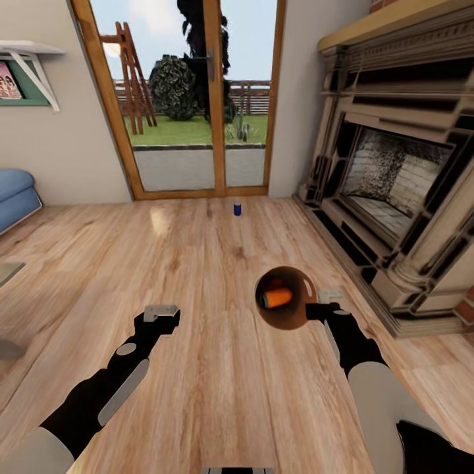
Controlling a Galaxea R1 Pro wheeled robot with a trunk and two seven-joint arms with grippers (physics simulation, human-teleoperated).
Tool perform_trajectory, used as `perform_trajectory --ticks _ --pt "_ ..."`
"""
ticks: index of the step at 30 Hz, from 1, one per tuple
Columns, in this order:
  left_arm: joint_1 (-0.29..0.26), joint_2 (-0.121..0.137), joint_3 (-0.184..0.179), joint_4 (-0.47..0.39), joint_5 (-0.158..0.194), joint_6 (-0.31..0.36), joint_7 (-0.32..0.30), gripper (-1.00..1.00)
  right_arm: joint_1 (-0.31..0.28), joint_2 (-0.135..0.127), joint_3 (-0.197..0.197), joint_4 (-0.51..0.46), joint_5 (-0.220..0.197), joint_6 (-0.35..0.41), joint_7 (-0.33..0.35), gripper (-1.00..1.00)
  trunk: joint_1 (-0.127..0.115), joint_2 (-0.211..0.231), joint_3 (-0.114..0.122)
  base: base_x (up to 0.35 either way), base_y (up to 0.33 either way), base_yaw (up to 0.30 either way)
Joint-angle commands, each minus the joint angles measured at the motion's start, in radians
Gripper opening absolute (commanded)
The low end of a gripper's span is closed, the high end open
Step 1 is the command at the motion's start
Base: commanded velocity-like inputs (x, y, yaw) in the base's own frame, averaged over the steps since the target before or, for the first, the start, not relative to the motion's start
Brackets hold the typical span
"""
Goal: Put the three can of soda from the living room inside the tash can in the kitchen.
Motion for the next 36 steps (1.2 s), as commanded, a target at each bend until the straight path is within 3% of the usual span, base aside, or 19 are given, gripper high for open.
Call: perform_trajectory --ticks 1,36 --pt "0.000 0.000 0.000 0.000 0.000 0.000 0.000 1.00 -0.001 0.000 0.000 -0.002 -0.007 0.000 0.003 -1.00 0.000 0.000 0.000 0.320 0.000 0.000" --pt "0.000 -0.006 0.001 0.002 0.000 0.000 0.002 1.00 0.000 0.000 0.000 -0.002 -0.005 0.000 0.003 -1.00 0.000 0.000 0.000 0.320 0.000 0.000"
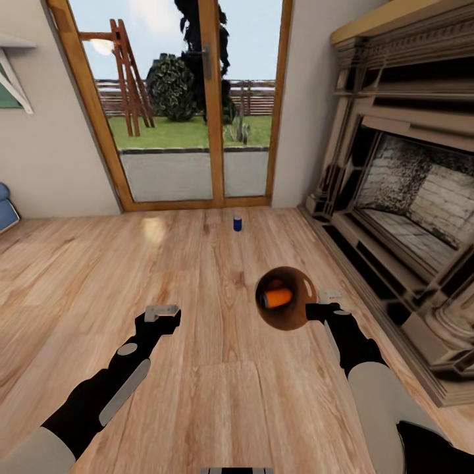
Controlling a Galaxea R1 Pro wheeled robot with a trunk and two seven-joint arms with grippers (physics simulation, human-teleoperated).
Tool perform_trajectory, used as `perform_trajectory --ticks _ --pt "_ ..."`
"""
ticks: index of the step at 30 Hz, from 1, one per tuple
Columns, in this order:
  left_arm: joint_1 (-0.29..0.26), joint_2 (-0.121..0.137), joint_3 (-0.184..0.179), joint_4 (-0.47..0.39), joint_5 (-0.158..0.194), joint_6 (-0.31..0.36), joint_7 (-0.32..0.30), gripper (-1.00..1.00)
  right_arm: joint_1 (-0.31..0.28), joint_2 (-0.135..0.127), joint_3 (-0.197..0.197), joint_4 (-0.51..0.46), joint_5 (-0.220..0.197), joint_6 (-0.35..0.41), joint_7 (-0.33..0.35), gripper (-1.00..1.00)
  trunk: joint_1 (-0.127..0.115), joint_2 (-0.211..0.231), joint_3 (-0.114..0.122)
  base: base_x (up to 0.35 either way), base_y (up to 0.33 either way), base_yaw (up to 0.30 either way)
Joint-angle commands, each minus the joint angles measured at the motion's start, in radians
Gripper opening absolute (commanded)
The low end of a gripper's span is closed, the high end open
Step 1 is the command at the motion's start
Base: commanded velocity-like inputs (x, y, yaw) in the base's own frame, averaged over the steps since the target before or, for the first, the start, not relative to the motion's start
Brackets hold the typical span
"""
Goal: Put the three can of soda from the living room inside the tash can in the kitchen.
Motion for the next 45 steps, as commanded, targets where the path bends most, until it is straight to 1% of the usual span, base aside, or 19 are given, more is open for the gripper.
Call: perform_trajectory --ticks 1,26,34,45 --pt "0.000 0.000 0.000 0.000 0.000 0.000 0.000 1.00 -0.001 0.000 -0.001 -0.002 -0.007 0.000 0.003 -1.00 0.000 0.000 0.000 0.320 0.000 0.000" --pt "0.000 0.000 0.000 0.000 0.000 0.000 0.000 1.00 0.009 0.000 0.001 -0.002 -0.007 0.000 0.003 -1.00 0.000 0.000 0.000 0.320 0.000 0.000" --pt "0.000 0.000 -0.001 0.023 -0.001 -0.001 0.000 1.00 0.009 0.000 0.001 -0.002 -0.007 0.000 0.003 -1.00 0.000 0.000 0.000 0.320 0.000 0.000" --pt "0.000 0.000 -0.001 0.026 -0.001 -0.002 -0.002 1.00 0.009 0.000 0.004 -0.002 -0.007 0.000 0.003 -1.00 0.000 0.000 0.000 0.320 0.001 0.000"
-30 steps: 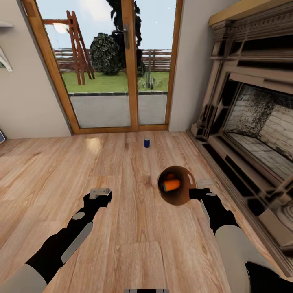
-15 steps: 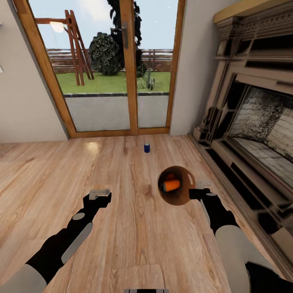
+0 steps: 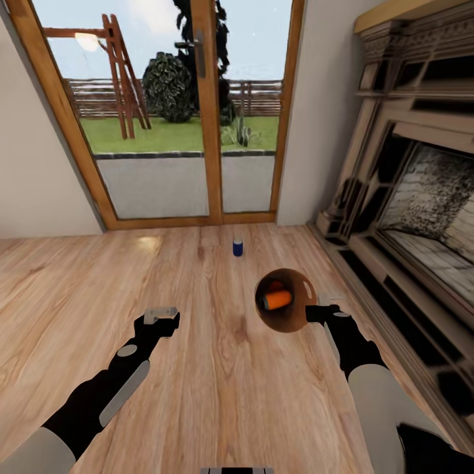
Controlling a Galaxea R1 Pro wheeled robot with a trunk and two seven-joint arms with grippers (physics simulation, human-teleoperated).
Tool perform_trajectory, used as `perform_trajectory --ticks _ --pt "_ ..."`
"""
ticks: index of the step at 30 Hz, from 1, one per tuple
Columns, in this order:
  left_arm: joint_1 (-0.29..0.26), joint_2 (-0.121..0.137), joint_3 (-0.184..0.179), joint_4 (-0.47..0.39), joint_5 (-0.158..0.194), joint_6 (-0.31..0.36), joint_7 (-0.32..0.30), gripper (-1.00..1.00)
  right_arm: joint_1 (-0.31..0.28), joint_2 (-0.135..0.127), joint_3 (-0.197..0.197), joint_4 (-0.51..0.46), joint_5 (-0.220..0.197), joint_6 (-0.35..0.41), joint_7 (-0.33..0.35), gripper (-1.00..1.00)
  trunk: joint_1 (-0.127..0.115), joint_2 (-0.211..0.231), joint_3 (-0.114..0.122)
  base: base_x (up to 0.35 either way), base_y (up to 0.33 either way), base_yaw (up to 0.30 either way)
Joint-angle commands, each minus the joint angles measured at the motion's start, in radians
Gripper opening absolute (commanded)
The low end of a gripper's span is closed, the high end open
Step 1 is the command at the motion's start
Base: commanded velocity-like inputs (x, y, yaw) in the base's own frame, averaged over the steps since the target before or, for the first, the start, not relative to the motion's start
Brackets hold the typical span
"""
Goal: Put the three can of soda from the living room inside the tash can in the kitchen.
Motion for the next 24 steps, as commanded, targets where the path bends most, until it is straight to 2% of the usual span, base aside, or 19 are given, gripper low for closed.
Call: perform_trajectory --ticks 1,13,24 --pt "0.000 0.000 0.000 0.000 0.000 0.000 -0.001 1.00 -0.001 0.000 0.000 -0.002 -0.007 0.000 0.003 -1.00 0.000 0.000 0.000 0.319 0.040 0.000" --pt "0.000 -0.001 0.000 0.000 0.001 0.001 -0.006 1.00 -0.001 0.001 0.000 -0.002 -0.007 0.000 0.003 -1.00 0.000 0.000 0.000 0.297 0.134 -0.025" --pt "0.000 0.000 0.000 0.000 0.001 0.000 -0.003 1.00 -0.001 0.001 0.000 -0.002 -0.007 0.000 0.003 -1.00 0.000 0.000 0.002 0.275 0.177 -0.189"
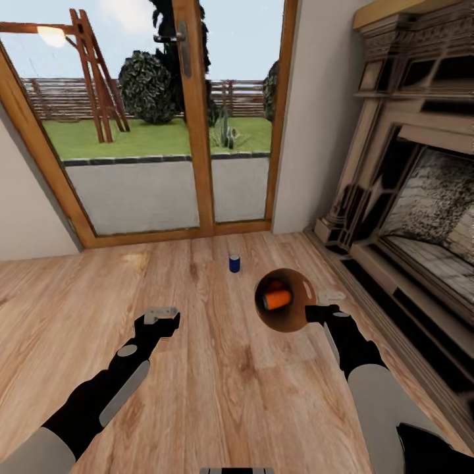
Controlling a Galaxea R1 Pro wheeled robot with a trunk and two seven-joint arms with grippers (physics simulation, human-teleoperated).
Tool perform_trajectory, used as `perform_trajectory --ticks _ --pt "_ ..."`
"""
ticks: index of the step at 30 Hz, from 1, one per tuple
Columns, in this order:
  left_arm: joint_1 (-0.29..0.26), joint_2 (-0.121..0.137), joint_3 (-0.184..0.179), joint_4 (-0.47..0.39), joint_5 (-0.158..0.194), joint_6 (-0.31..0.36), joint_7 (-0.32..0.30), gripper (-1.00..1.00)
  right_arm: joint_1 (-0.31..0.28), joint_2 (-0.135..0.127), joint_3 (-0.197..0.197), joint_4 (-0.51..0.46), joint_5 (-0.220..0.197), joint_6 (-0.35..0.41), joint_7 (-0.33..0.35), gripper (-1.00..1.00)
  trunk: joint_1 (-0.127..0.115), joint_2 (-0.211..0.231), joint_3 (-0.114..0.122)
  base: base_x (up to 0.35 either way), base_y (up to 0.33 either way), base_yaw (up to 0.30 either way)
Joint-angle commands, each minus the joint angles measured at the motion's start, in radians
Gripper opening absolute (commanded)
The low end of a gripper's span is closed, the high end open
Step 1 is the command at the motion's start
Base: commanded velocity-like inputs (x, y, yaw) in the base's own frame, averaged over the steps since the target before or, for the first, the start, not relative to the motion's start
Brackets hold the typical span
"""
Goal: Put the three can of soda from the living room inside the tash can in the kitchen.
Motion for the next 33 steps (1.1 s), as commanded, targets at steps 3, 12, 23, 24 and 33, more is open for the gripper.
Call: perform_trajectory --ticks 3,12,23,24,33 --pt "0.000 0.000 0.000 0.000 0.000 0.000 0.001 1.00 -0.001 0.000 0.000 -0.002 -0.006 0.000 0.003 -1.00 0.000 0.000 0.002 0.272 0.178 -0.239" --pt "0.000 0.000 0.000 0.001 0.000 0.000 -0.001 1.00 -0.001 0.000 0.001 -0.001 -0.006 0.000 0.003 -1.00 0.000 0.000 0.008 0.272 0.177 -0.240" --pt "0.000 0.000 0.000 0.002 0.000 -0.003 -0.004 1.00 -0.001 0.000 0.001 0.000 -0.004 0.000 0.002 -1.00 0.000 0.000 0.017 0.271 0.176 -0.234" --pt "0.000 0.000 0.000 0.002 -0.001 -0.007 -0.005 1.00 -0.001 0.000 0.001 0.000 -0.004 0.000 0.001 -1.00 0.000 0.000 0.017 0.253 0.163 -0.226" --pt "0.000 0.000 0.001 0.000 -0.001 -0.010 -0.005 1.00 -0.001 -0.002 -0.001 0.000 -0.004 0.000 0.001 -1.00 0.000 0.000 0.020 0.057 0.036 -0.070"
